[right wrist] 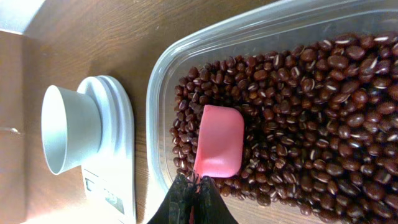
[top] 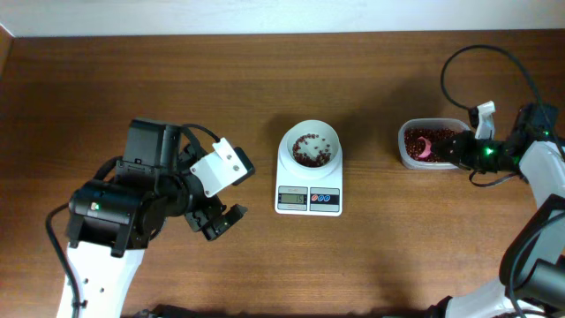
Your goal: Scoop and weigh 50g on scale
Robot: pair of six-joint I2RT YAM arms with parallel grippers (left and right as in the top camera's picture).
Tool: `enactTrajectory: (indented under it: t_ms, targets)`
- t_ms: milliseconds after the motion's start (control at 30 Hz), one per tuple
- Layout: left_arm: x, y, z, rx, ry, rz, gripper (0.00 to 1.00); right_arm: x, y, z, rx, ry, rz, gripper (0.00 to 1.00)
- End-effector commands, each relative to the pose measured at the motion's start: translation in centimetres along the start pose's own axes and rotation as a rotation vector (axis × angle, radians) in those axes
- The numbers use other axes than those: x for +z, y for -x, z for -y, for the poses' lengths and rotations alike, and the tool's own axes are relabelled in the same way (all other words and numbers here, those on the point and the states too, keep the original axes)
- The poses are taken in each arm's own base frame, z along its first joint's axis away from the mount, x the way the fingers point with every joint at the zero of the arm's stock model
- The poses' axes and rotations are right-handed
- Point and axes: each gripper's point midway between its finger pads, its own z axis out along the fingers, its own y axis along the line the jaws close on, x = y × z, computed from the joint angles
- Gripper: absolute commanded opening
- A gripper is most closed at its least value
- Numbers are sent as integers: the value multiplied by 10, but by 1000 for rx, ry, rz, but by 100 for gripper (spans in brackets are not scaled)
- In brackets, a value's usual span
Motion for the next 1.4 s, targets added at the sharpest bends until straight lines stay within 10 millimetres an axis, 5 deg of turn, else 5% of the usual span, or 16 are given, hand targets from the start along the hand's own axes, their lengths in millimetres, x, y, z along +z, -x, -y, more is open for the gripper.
enactTrajectory:
  t_ms: [0,233,600,833,900,1033,1167,1367]
  targets:
    - [0,0,2,14,-10,9,99,11,-6,-1,58,94,-25,4]
    - [0,0,2,14,-11,9,99,15,-8,5,80,102,-32,4]
    - [0,0,2,14,-11,9,99,-36,10,24,190,241,139,4]
    - [0,0,2,14,-10,9,99,-53,16,15,49,172,178,4]
    - [0,0,2,14,-11,9,99,-49,7,33,95,53,131,4]
    - [0,0,2,14,-10,9,99,-57,16,3,45,241,188,4]
    - [0,0,2,14,-10,9,99,-54,10,24,127,126,156,4]
    - [0,0,2,14,-11,9,99,-57,13,16,192,185,166,4]
